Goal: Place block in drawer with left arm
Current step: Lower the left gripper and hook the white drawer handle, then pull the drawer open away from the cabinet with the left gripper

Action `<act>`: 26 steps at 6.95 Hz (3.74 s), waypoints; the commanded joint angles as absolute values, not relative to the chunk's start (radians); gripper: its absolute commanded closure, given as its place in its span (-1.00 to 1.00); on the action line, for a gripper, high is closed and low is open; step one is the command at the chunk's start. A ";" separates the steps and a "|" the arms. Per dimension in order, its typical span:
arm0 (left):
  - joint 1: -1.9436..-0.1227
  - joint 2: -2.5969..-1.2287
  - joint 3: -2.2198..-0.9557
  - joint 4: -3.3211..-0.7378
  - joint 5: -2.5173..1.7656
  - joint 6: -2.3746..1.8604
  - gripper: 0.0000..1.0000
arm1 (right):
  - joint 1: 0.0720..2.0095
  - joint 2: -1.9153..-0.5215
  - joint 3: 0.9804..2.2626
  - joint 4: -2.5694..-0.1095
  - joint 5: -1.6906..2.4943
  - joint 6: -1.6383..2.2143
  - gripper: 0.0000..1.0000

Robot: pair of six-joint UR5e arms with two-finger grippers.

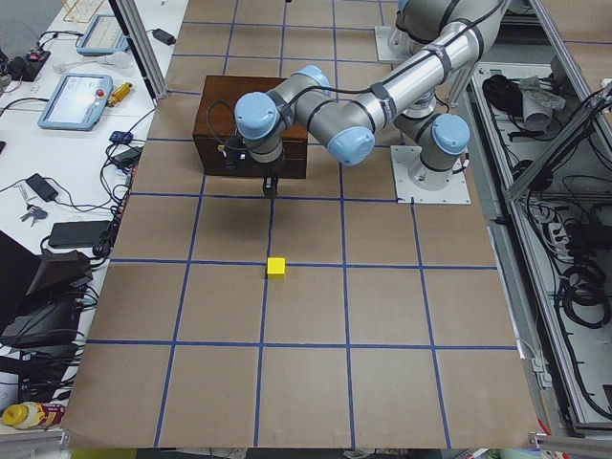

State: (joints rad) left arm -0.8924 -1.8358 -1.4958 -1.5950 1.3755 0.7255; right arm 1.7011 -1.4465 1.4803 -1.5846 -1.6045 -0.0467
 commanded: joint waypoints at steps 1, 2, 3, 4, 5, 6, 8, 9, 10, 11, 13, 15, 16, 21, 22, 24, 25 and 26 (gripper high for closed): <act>-0.919 -1.920 -1.497 -1.591 1.275 0.727 -1.00 | 1.701 -1.447 1.480 -1.585 -1.605 -0.046 -1.00; -0.954 -1.940 -1.496 -1.583 1.255 0.723 -1.00 | 1.701 -1.447 1.480 -1.585 -1.605 -0.048 -1.00; -0.969 -1.954 -1.497 -1.579 1.220 0.710 -1.00 | 1.701 -1.447 1.480 -1.585 -1.603 -0.046 -1.00; -0.976 -1.968 -1.497 -1.572 1.216 0.703 -1.00 | 1.701 -1.447 1.480 -1.585 -1.605 -0.046 -1.00; -1.000 -1.976 -1.499 -1.556 1.218 0.680 -1.00 | 1.701 -1.447 1.480 -1.585 -1.605 -0.046 -1.00; -1.041 -1.977 -1.499 -1.542 1.219 0.642 -1.00 | 1.701 -1.447 1.480 -1.585 -1.605 -0.046 -1.00; -1.055 -2.003 -1.500 -1.487 1.218 0.643 -1.00 | 1.701 -1.447 1.480 -1.585 -1.605 -0.046 -1.00; -1.055 -2.016 -1.500 -1.483 1.218 0.643 -1.00 | 1.701 -1.447 1.480 -1.585 -1.605 -0.046 -1.00; -1.055 -2.031 -1.502 -1.474 1.216 0.641 -1.00 | 1.701 -1.447 1.480 -1.585 -1.605 -0.046 -1.00; -1.057 -2.046 -1.500 -1.470 1.216 0.640 -1.00 | 1.701 -1.447 1.480 -1.585 -1.605 -0.046 -1.00; -1.055 -2.062 -1.500 -1.459 1.216 0.641 -1.00 | 1.701 -1.447 1.480 -1.585 -1.605 -0.048 -1.00; -1.055 -2.068 -1.499 -1.456 1.221 0.643 -1.00 | 1.701 -1.447 1.480 -1.585 -1.605 -0.048 -1.00; -1.051 -2.071 -1.499 -1.444 1.223 0.647 -1.00 | 1.701 -1.447 1.480 -1.585 -1.605 -0.046 -1.00; -0.948 -2.075 -1.499 -1.413 1.232 0.676 -1.00 | 1.701 -1.447 1.480 -1.585 -1.605 -0.046 -1.00; -0.922 -2.075 -1.499 -1.405 1.230 0.676 -1.00 | 1.701 -1.447 1.480 -1.585 -1.605 -0.046 -1.00; -0.887 -2.074 -1.500 -1.404 1.232 0.716 -1.00 | 1.701 -1.447 1.480 -1.585 -1.605 -0.046 -1.00; -0.855 -2.074 -1.500 -1.404 1.232 0.727 -1.00 | 1.701 -1.447 1.480 -1.585 -1.605 -0.048 -1.00; -0.836 -2.074 -1.496 -1.404 1.238 0.732 -1.00 | 1.701 -1.447 1.480 -1.585 -1.605 -0.046 -1.00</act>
State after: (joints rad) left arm -0.8636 -2.0743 -1.4992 -1.4040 1.2333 0.7203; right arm 1.7012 -1.4466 1.4803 -1.5846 -1.6045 -0.0467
